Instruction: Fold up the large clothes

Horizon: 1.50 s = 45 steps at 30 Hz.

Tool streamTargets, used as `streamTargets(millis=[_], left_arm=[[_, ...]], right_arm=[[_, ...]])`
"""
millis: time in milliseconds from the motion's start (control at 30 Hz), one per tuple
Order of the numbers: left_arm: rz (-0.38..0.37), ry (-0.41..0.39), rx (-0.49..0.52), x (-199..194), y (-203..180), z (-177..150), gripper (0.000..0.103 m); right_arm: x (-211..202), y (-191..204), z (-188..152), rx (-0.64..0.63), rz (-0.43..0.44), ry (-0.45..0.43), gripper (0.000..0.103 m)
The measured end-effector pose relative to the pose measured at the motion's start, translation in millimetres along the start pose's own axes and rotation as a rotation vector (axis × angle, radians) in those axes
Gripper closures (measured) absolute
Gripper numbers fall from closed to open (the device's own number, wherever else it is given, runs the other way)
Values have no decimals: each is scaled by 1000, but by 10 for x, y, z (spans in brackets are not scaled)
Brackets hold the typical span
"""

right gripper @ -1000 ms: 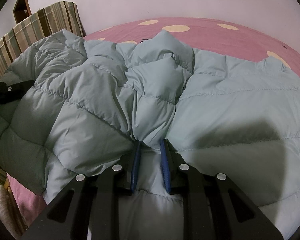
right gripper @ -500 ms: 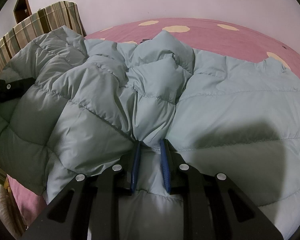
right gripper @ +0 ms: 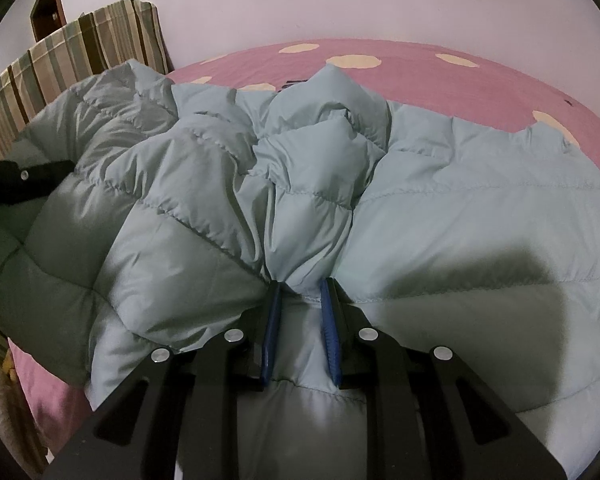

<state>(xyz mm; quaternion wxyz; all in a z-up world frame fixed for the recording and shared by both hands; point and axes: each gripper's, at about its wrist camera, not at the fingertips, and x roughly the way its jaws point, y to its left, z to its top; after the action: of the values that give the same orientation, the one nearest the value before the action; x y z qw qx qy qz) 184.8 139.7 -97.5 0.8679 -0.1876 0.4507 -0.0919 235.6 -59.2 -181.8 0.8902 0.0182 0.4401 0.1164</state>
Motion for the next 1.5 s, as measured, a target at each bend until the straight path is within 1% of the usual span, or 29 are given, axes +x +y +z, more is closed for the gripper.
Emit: streamTargets(millis=[133,333,367,400,633,767,1000,1200,1267,1367,1500], left_arm=[[10,-7,15,-47,-89,-13,84],[25,-20,51,-124,-268,-20,84],[26,-21,57,-133,-295,-24,84],[25,-23,63,-142,-342,-15,84],[19,-39,124,-206,-740,-70,84],[22,-40,172,-164,-1036,-127,84],[7,2,249,106,-1690,-299,84],[1,58,359,510,-2329,-573,84],[-6,86,379,677,-2480,-659,84],[-4,112,397,866,-2640,-793,84],[16,108,425,1048,-2779,-974,84]], right_arm=[[-18,15,17,-7,-14,-7,83],[-107,-48,23,32,-2,-8,83],[-141,-82,29,42,0,-12,81],[-170,-85,23,49,-1,-16,80],[-444,-375,10,96,-34,-67,80],[-634,-655,-5,135,-73,-108,80],[-909,-1259,-126,230,-145,-149,80],[-1048,-1771,-287,316,-206,-149,80],[-1057,-1895,-309,328,-224,-138,76],[-1073,-2062,-367,343,-255,-128,75],[-1012,-2208,-440,364,-267,-102,75]])
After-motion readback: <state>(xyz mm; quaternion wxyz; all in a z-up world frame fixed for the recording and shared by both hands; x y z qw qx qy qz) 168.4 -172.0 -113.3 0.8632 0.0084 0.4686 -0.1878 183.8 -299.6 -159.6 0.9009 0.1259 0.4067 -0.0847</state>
